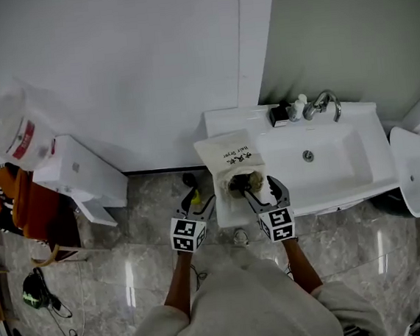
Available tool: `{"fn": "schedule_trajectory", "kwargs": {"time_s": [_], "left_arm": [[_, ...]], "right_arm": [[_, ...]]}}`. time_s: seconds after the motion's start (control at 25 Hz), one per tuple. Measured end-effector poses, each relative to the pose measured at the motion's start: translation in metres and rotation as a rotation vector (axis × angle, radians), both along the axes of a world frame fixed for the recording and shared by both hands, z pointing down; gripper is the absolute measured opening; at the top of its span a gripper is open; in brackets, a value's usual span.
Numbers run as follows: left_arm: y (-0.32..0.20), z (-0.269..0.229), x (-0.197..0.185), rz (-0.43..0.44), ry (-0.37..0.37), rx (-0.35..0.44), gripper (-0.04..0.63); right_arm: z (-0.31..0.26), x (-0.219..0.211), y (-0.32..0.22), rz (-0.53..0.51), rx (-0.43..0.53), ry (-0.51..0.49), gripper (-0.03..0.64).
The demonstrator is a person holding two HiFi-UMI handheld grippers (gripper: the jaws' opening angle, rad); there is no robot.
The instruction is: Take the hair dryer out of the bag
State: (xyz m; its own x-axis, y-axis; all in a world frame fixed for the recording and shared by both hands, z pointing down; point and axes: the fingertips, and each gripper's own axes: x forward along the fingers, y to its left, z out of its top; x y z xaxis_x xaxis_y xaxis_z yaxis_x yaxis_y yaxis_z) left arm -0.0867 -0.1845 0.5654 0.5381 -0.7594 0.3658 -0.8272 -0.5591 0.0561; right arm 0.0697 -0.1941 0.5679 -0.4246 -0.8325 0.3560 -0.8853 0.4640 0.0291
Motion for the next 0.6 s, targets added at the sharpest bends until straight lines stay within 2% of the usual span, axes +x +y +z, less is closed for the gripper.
{"fn": "schedule_trajectory", "kwargs": {"time_s": [0.28,0.6], "left_arm": [[-0.045,0.009,0.034,0.037,-0.026,-0.028,0.249],[-0.076,0.03,0.074,0.128,-0.076,-0.049,0.249]], "right_arm": [[0.003,0.018,-0.05,-0.02,-0.014,-0.014,0.322],[0.015,0.023,-0.081,-0.054,-0.038,-0.034,0.322]]}}
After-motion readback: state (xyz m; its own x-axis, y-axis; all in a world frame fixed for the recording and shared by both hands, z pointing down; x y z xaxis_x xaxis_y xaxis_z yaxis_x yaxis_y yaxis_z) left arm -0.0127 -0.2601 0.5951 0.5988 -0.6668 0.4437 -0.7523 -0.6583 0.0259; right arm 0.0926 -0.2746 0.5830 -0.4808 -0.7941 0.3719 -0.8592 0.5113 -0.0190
